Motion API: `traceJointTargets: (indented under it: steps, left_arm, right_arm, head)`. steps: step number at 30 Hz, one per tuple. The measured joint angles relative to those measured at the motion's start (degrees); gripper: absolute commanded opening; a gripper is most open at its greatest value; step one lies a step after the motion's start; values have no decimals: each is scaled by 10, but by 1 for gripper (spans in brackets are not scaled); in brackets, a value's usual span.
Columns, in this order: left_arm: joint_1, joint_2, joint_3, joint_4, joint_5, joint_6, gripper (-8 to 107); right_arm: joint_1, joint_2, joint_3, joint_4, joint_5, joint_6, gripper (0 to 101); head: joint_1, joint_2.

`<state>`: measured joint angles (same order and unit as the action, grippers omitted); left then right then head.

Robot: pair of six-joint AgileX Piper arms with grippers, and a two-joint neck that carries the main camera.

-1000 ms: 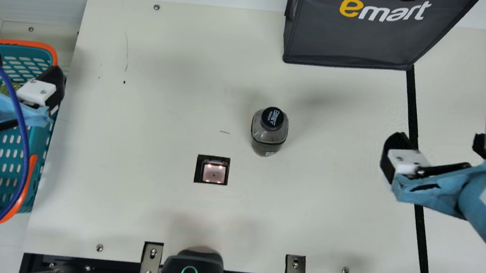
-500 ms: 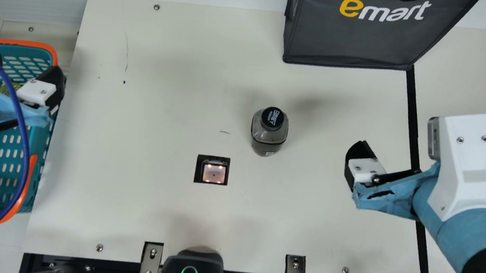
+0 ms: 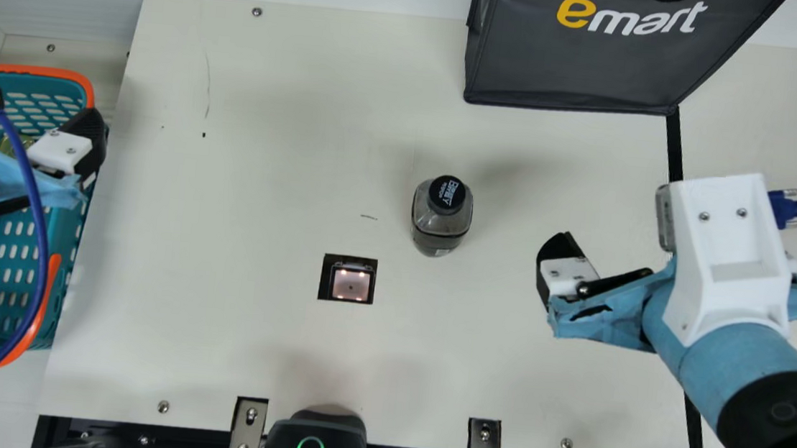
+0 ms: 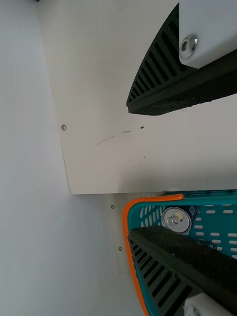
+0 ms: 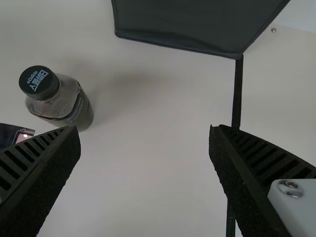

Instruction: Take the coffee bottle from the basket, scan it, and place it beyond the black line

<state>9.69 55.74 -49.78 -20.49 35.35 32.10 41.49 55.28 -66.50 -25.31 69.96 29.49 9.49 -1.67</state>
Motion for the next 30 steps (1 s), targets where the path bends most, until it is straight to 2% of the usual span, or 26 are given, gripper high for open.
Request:
traceJointTargets:
  steps: [10,24,30]
  left_arm:
    - [0,0,0,0,0,0,90]
    - [0,0,0,0,0,0,90]
    - [0,0,0,0,0,0,90]
  right_arm:
    - [-14,31,-12,33,-10,-26,91]
    - [-95,98,-7,104,-89,-115,91]
    - [-107,119,-11,127,-116,-137,91]
  head:
    - [0,0]
    - [0,0]
    - [0,0]
